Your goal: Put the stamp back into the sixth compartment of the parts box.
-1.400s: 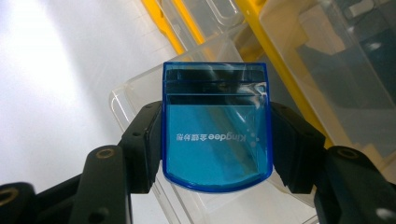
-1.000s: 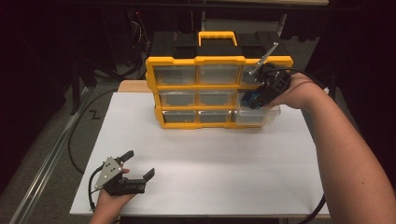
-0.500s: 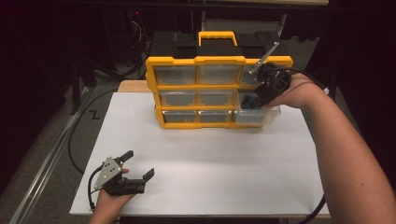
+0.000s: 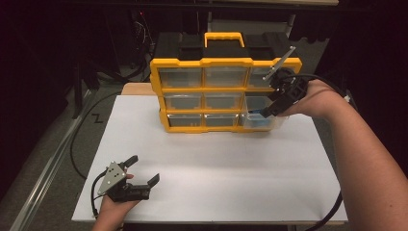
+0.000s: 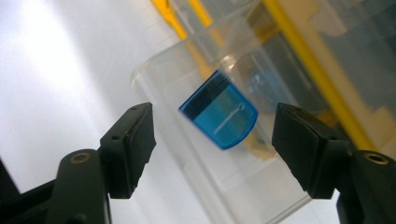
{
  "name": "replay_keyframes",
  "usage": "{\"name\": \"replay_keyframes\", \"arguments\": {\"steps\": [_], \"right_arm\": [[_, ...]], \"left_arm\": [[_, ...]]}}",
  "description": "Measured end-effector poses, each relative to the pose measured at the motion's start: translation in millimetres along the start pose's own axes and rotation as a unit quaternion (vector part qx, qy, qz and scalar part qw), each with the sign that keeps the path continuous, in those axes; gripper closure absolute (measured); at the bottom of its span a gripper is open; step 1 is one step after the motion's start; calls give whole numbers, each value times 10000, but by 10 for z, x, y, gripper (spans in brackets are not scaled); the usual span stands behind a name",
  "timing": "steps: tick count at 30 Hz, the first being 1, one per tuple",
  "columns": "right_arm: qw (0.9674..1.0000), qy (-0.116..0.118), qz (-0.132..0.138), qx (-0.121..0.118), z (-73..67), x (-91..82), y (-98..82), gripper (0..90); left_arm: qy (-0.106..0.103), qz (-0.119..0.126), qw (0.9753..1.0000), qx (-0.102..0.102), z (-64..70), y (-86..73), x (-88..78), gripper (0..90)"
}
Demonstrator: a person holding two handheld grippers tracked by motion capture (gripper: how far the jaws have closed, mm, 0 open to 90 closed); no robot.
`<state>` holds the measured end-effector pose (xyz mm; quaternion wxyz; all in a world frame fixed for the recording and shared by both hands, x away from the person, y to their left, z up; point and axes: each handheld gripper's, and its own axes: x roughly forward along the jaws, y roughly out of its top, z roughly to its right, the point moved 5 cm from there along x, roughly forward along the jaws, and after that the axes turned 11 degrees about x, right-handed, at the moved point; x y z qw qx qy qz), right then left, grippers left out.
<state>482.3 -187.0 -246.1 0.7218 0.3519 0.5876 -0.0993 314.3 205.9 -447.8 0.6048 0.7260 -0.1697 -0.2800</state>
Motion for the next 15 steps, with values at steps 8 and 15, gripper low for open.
{"name": "replay_keyframes", "arguments": {"steps": [8,15], "right_arm": [[9999,-24,-71,93,-53,-28,-218,294],[9999,7,-88,91,-97,-58,-366,285]], "left_arm": [[-38,-49,9999,100,34,-1,15,3],[-85,-99,9997,182,60,-4,33,3]]}}
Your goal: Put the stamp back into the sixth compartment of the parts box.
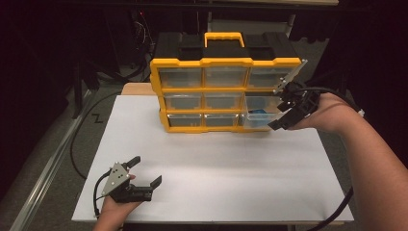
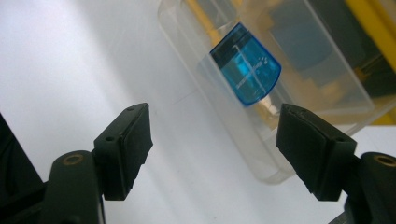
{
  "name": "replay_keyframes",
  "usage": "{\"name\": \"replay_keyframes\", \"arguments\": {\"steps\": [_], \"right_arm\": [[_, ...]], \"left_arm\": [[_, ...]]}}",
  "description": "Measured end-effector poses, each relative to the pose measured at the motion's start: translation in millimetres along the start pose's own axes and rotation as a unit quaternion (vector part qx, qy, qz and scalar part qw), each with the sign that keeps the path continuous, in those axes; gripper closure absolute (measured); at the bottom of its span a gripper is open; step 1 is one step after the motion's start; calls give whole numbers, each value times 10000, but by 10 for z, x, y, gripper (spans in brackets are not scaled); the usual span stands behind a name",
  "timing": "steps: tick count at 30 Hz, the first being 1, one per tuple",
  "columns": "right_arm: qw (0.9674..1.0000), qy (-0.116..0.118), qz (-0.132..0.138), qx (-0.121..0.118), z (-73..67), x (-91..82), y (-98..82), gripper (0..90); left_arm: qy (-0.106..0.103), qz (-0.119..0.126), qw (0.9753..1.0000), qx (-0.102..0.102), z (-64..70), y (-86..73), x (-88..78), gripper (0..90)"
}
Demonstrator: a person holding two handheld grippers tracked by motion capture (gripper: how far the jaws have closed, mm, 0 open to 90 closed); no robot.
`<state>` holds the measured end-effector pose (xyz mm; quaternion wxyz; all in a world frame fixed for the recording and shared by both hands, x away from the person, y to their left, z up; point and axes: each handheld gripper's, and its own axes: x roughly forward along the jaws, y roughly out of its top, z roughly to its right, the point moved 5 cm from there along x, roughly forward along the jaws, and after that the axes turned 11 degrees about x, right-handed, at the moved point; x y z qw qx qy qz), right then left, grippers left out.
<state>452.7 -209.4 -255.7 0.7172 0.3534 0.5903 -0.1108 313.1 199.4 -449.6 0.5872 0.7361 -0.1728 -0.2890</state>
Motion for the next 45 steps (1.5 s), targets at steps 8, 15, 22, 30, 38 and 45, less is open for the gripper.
{"name": "replay_keyframes", "arguments": {"steps": [8,15,22,30,38,45], "right_arm": [[9999,-35,-28,105,-28,-54,-176,277],[9998,-31,-96,181,-110,-6,-314,255],[9996,-9,-209,182,-155,107,-412,229],[9991,4,-344,267,-173,232,-491,175],[9987,-40,-413,303,-225,390,-557,88],[9986,-77,-465,225,-279,557,-613,9]], "left_arm": [[9,28,10000,10,-3,9,-8,3],[10,18,10000,0,-10,9,-11,3],[16,38,10000,0,-12,11,-13,3],[31,52,10000,-25,-15,13,-11,3],[-9,21,10000,9,-6,11,-11,3],[-11,11,10000,8,-4,8,-7,3]]}}
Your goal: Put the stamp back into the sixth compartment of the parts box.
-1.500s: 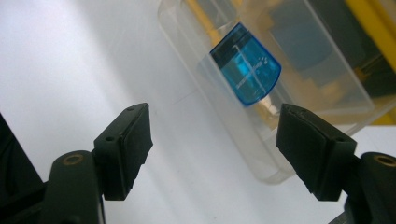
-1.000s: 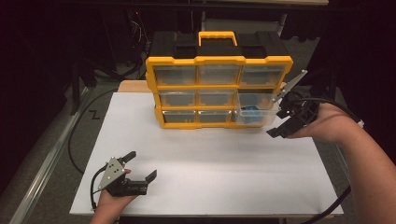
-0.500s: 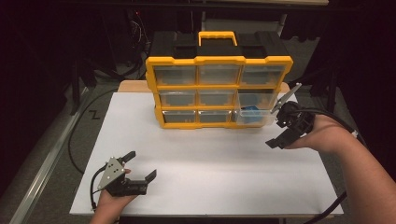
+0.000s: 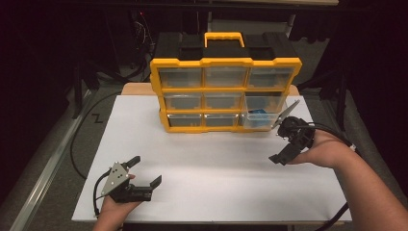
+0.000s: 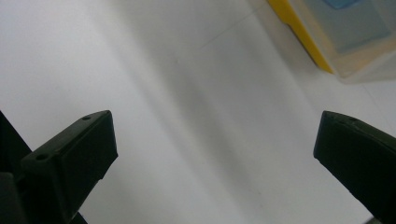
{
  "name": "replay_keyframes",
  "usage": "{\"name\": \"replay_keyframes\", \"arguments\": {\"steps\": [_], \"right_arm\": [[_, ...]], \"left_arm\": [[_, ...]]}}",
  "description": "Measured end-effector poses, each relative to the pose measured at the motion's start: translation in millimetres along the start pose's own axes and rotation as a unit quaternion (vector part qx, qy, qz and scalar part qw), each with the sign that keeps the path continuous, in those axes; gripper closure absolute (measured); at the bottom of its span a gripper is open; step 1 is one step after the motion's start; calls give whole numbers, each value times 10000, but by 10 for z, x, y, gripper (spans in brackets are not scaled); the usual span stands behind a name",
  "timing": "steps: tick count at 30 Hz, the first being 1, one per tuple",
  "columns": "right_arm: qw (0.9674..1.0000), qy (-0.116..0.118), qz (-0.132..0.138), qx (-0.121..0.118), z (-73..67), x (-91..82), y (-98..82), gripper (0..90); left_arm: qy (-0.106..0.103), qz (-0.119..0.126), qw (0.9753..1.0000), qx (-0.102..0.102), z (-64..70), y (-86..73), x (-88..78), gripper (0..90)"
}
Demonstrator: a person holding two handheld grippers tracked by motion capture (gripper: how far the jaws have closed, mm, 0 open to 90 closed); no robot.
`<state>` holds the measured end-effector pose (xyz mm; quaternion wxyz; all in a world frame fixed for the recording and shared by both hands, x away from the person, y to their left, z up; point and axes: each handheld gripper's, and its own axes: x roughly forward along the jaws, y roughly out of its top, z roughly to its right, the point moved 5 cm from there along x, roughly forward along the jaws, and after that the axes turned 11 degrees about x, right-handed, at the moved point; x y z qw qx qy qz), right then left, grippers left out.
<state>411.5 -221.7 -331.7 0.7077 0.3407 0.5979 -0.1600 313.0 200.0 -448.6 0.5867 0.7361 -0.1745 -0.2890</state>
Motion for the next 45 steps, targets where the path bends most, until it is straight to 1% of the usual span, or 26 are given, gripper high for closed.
{"name": "replay_keyframes", "arguments": {"steps": [4,7,9,13,19,25,29,35,36,37,41,45], "right_arm": [[10000,-17,-19,-19,-35,91,-10,9],[10000,19,-36,27,-58,171,-20,9],[10000,31,-46,2,-66,219,-28,9],[9999,87,-86,37,-90,333,-59,9],[9999,117,-67,79,-121,480,-105,9],[9997,165,-123,125,-160,583,-144,9],[9997,168,-114,158,-188,644,-157,9],[9997,160,-142,122,-229,794,-180,10],[9996,183,-148,163,-243,823,-184,9],[9996,202,-150,145,-249,854,-187,9],[9994,195,-208,205,-283,963,-201,9],[9992,209,-204,260,-307,1067,-215,9]], "left_arm": [[-7,-11,10000,5,-1,-2,0,3],[3,0,10000,0,-3,0,-1,3],[0,-3,10000,1,-2,0,-2,3],[-2,-8,10000,2,-2,-1,0,3],[7,-6,10000,-1,-6,-2,-2,3],[6,-25,10000,10,-1,-5,4,3],[5,-32,10000,7,-2,-7,8,3],[6,-34,10000,1,-4,-9,7,3],[5,-36,10000,0,-5,-10,8,3],[4,-37,10000,-3,-6,-10,8,3],[2,-35,10000,-4,-5,-11,10,3],[3,-36,10000,-9,-7,-12,9,3]]}}
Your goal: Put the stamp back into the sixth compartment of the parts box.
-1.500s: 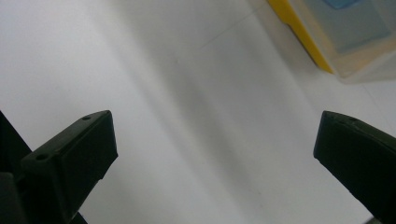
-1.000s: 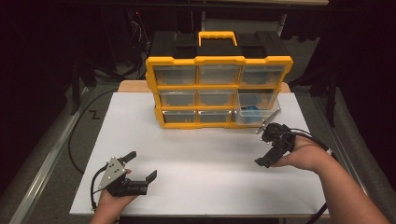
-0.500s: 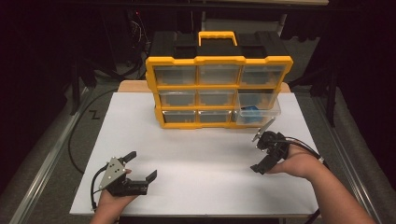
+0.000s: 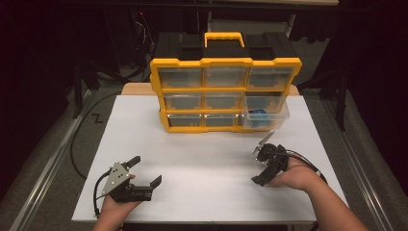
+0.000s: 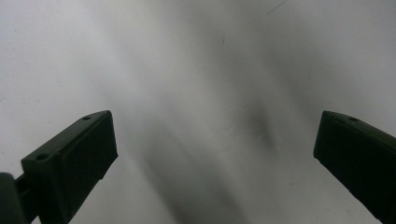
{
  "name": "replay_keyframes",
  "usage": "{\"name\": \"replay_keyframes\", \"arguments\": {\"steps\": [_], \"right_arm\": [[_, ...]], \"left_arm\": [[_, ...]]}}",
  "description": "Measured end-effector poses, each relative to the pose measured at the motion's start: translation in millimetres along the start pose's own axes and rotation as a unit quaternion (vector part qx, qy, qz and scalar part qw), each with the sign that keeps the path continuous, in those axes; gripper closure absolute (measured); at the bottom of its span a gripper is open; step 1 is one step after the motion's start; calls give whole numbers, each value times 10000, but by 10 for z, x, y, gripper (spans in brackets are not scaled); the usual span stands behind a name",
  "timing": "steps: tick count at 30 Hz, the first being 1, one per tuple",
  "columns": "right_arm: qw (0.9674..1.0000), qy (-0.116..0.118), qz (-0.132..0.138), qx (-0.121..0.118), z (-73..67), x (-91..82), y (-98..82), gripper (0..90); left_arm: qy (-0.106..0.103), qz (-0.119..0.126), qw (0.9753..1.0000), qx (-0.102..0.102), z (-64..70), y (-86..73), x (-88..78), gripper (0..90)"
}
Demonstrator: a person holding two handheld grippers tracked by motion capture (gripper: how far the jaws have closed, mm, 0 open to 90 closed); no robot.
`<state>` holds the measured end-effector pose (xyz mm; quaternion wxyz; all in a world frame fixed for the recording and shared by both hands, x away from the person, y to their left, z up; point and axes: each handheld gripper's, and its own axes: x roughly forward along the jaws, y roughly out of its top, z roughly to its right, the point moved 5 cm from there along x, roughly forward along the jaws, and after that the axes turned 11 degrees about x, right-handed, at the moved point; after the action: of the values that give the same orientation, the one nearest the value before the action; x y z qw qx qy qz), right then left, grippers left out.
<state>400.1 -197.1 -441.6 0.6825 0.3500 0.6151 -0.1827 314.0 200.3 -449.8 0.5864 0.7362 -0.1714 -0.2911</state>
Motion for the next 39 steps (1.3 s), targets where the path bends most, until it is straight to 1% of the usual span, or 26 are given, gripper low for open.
{"name": "replay_keyframes", "arguments": {"steps": [5,8,11,12,15,16,17,19,20,22,23,26,28,30,33,35,37,38,39], "right_arm": [[10000,-1,22,5,-16,100,-23,9],[10000,10,44,20,-18,130,-34,9],[9999,1,134,51,-23,141,-36,9],[9998,-25,190,74,-28,133,-34,9],[9988,-38,473,125,-35,98,-20,9],[9979,-50,623,165,-32,86,-16,9],[9975,-45,685,184,-28,76,-19,9],[9957,-12,893,227,-24,57,-25,9],[9945,-17,1019,231,-16,47,-28,9],[9916,6,1258,314,0,34,-41,10],[9905,-10,1334,337,1,33,-45,9],[9859,22,1635,358,-1,31,-66,9],[9819,31,1846,413,3,37,-82,9],[9792,42,1976,456,8,41,-97,9],[9725,68,2261,561,8,33,-117,9],[9669,64,2473,631,10,26,-126,9],[9611,117,2666,706,11,19,-138,9],[9571,151,2789,770,15,19,-147,9],[9550,145,2846,819,18,19,-155,9]], "left_arm": [[-9,-6,10000,6,2,-2,1,3],[-9,-14,10000,9,4,-3,2,3],[-12,-16,10000,7,7,-3,3,3],[-13,-17,10000,4,7,-3,4,3],[-23,-27,10000,-8,8,-5,4,3],[-27,-25,10000,-11,9,-5,4,3],[-30,-12,10000,-19,12,-2,5,3],[-43,-1,10000,-24,18,3,3,3],[-38,10,10000,-29,20,5,4,3],[-5,-19,10000,-21,16,2,4,3],[10,-32,10000,-32,12,0,4,3],[9,-42,10000,-55,6,-4,4,3],[9,-46,10000,-58,7,-5,5,3],[10,-46,10000,-60,9,-4,5,3],[18,-47,10000,-63,7,-4,6,3],[24,-43,10000,-64,4,-4,5,3],[35,-51,10000,-66,1,-5,4,3],[37,-53,10000,-69,1,-5,4,3],[41,-56,10000,-69,1,-5,4,3]]}}
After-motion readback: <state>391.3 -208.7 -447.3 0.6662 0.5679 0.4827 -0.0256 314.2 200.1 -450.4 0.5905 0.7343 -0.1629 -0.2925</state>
